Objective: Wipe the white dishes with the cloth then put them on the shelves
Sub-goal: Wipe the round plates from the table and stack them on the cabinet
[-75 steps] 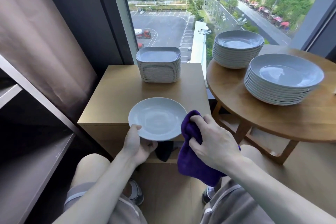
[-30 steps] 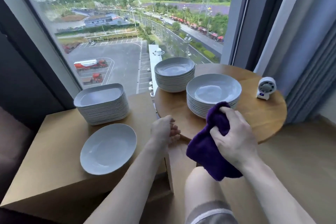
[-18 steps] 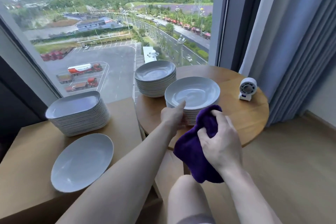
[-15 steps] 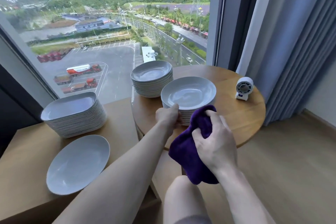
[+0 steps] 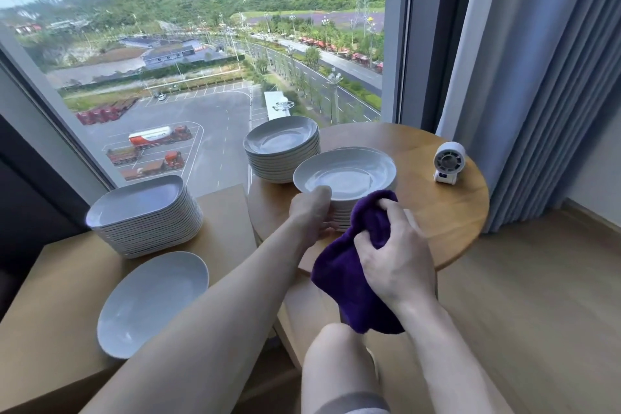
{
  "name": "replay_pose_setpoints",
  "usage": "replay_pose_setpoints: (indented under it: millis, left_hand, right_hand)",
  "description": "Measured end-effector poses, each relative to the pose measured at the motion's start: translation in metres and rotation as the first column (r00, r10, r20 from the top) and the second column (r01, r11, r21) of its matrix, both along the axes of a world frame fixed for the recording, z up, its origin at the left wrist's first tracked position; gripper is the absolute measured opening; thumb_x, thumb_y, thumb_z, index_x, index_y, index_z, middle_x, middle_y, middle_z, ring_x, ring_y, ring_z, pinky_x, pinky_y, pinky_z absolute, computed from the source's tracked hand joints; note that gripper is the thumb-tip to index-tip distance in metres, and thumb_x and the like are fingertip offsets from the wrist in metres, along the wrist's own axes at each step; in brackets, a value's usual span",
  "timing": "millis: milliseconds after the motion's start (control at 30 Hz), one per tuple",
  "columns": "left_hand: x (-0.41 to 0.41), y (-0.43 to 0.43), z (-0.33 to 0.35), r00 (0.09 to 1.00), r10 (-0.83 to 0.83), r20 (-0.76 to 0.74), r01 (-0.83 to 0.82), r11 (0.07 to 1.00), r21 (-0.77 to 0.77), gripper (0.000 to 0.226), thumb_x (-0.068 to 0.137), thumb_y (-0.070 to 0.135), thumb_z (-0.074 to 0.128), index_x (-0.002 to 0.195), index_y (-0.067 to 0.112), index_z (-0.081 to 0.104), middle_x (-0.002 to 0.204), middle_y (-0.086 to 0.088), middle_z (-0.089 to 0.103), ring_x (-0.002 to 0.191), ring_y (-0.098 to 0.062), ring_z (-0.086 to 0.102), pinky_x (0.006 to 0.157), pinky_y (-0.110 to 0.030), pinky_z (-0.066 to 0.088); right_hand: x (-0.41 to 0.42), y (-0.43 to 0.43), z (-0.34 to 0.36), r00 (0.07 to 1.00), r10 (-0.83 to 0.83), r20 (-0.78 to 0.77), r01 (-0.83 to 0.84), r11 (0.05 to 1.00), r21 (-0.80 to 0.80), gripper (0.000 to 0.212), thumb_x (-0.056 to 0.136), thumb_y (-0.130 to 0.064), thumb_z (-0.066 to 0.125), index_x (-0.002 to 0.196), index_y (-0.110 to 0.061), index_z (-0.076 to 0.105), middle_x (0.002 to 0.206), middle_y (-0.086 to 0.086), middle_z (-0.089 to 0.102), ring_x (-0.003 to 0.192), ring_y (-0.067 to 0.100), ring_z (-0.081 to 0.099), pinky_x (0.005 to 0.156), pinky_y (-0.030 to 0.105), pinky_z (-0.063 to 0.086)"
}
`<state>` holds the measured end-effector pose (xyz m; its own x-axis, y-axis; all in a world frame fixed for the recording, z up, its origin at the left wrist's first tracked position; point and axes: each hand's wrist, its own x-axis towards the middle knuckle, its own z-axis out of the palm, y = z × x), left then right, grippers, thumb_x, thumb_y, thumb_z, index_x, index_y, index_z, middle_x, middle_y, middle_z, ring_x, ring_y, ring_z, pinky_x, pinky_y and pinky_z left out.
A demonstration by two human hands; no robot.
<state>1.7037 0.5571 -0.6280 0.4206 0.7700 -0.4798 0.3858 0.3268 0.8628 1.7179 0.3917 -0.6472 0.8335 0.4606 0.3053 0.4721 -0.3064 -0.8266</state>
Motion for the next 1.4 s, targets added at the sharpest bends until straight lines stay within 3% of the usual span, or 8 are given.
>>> replay_pose_setpoints:
  millis: [167,400,533,633,800,1000,1200,1400]
  left_hand:
    - [-0.011,0.0,0.007,0.999,-0.042,0.018,0.043,0.999,-0.021,0.046,0.085,0.017,0.049,0.122,-0.004,0.066,0.082,-0.016,0.076,0.047,-0.024,0.067,0.045,-0.026,0.052]
    - [-0.03,-0.004,0.026,0.97,-0.023,0.242,0.059,0.988,-0.141,0.048,0.087,0.004,0.041,0.132,-0.004,0.056,0.094,-0.021,0.071,0.054,-0.024,0.072,0.05,-0.029,0.058]
    - [-0.048,-0.006,0.035,0.928,0.039,0.369,0.049,0.972,-0.228,0.025,0.09,0.001,0.034,0.094,0.003,0.058,0.061,-0.011,0.064,0.043,-0.02,0.063,0.044,-0.026,0.054]
    - [-0.072,-0.006,0.035,0.886,0.062,0.46,0.087,0.952,-0.294,0.027,0.09,0.003,0.031,0.075,0.01,0.053,0.048,-0.003,0.057,0.037,-0.017,0.056,0.04,-0.022,0.048]
    - [-0.13,0.004,0.015,0.838,0.094,0.537,0.086,0.95,-0.299,0.052,0.082,0.002,0.037,0.124,0.002,0.065,0.097,-0.017,0.073,0.077,-0.029,0.07,0.077,-0.038,0.056]
    - [-0.219,0.003,-0.008,0.788,0.172,0.592,0.025,0.95,-0.31,0.077,0.058,-0.004,0.048,0.132,0.005,0.062,0.114,-0.019,0.073,0.096,-0.033,0.074,0.08,-0.04,0.061]
    - [-0.299,-0.016,-0.029,0.71,0.269,0.65,-0.03,0.935,-0.353,0.082,0.06,-0.014,0.045,0.132,0.015,0.07,0.138,-0.02,0.065,0.123,-0.044,0.063,0.114,-0.061,0.039]
    - [-0.362,-0.043,-0.059,0.631,0.374,0.679,-0.073,0.901,-0.428,0.073,0.062,-0.014,0.054,0.127,0.012,0.074,0.139,-0.021,0.065,0.122,-0.043,0.066,0.104,-0.056,0.052]
  right_hand:
    - [0.0,-0.001,0.003,1.0,0.009,0.012,-0.009,0.999,0.041,0.043,0.085,-0.032,0.066,0.126,-0.039,0.054,0.11,-0.017,0.053,0.092,-0.004,0.044,0.083,0.023,0.04]
    - [-0.009,0.003,0.008,0.999,0.049,0.02,-0.05,0.998,0.049,0.042,0.08,-0.04,0.059,0.121,-0.044,0.051,0.111,-0.019,0.054,0.091,-0.006,0.043,0.076,0.017,0.038]
    - [-0.019,0.006,0.017,0.994,0.107,0.035,-0.109,0.993,0.051,0.04,0.081,-0.038,0.061,0.119,-0.045,0.051,0.11,-0.02,0.054,0.091,-0.001,0.05,0.08,0.025,0.046]
    - [-0.027,0.007,0.027,0.985,0.164,0.053,-0.166,0.985,0.044,0.042,0.082,-0.036,0.063,0.121,-0.045,0.051,0.114,-0.02,0.055,0.095,0.0,0.052,0.085,0.027,0.047]
    - [-0.045,0.014,0.043,0.966,0.244,0.089,-0.25,0.967,0.056,0.045,0.077,-0.045,0.057,0.121,-0.049,0.048,0.11,-0.024,0.054,0.099,-0.006,0.051,0.078,0.011,0.039]
    - [-0.085,0.032,0.03,0.922,0.388,-0.014,-0.387,0.921,0.043,0.048,0.078,-0.042,0.057,0.124,-0.051,0.048,0.11,-0.029,0.051,0.099,-0.01,0.046,0.087,0.012,0.035]
    - [-0.137,0.045,-0.006,0.822,0.562,-0.092,-0.569,0.814,-0.112,0.054,0.09,-0.037,0.052,0.143,-0.033,0.049,0.129,-0.02,0.053,0.119,0.004,0.05,0.097,0.021,0.036]
    - [-0.19,0.051,-0.025,0.751,0.659,-0.029,-0.624,0.695,-0.356,0.045,0.103,-0.039,0.044,0.148,-0.036,0.041,0.139,-0.02,0.032,0.113,0.011,0.052,0.089,0.023,0.04]
